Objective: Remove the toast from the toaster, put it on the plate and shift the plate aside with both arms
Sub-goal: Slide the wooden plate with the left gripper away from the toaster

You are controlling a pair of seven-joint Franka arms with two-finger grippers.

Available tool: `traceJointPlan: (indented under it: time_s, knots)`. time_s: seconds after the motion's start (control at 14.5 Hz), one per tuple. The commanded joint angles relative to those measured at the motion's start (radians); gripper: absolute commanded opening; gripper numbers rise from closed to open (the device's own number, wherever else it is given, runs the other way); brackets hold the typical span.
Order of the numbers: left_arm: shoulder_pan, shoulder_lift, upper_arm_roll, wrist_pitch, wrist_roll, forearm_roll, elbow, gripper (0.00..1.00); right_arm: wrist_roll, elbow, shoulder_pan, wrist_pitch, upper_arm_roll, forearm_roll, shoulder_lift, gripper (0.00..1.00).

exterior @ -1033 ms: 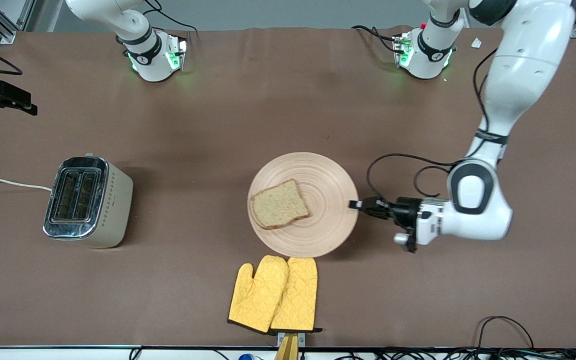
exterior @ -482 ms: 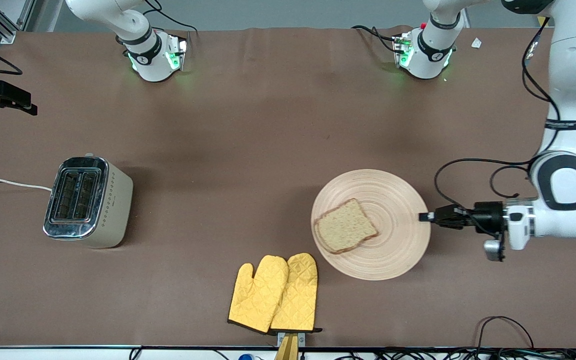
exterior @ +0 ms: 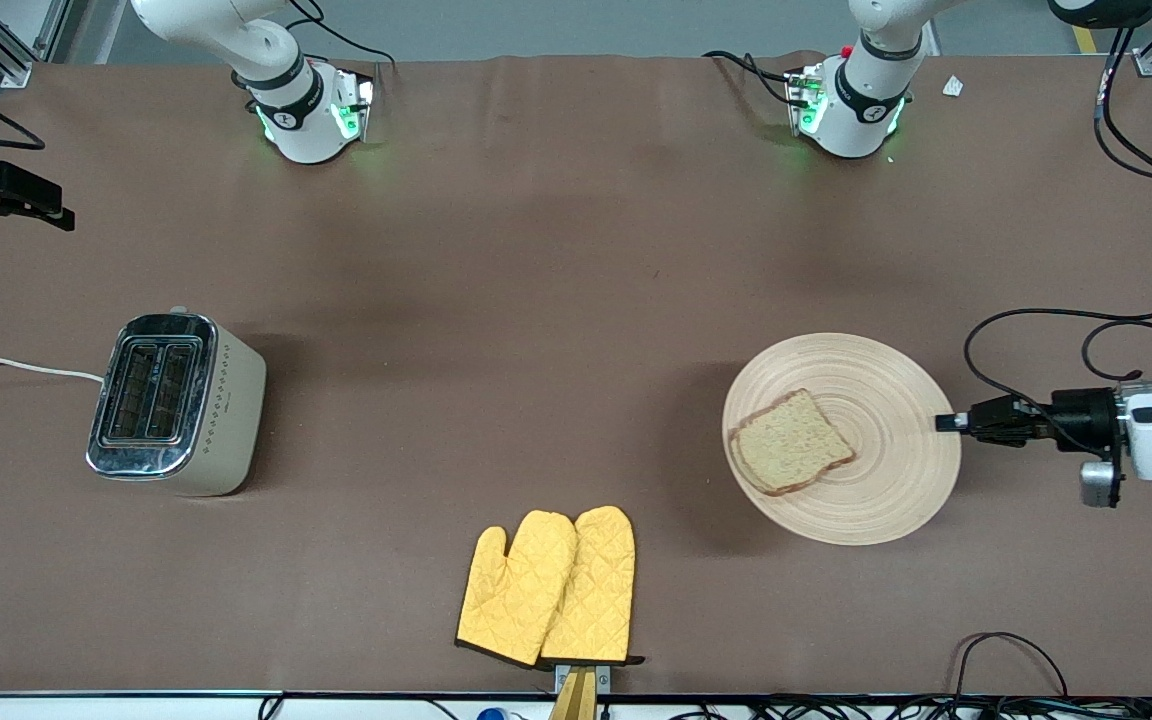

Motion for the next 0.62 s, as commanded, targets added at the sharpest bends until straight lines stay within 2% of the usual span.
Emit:
traceJointPlan:
  time_s: [0.0, 0.55]
  knots:
    - [0.076, 0.034, -0.011, -0.031, 0.084, 0.008, 0.011, 0.01, 0.007, -0.003, -0.006, -0.007, 0.011, -0.014, -0.018, 1.0]
    - [0.24, 0.188, -0.003, -0.03, 0.197, 0.048, 0.009, 0.01, 0.01, -0.001, -0.005, -0.009, 0.011, -0.014, -0.016, 1.0]
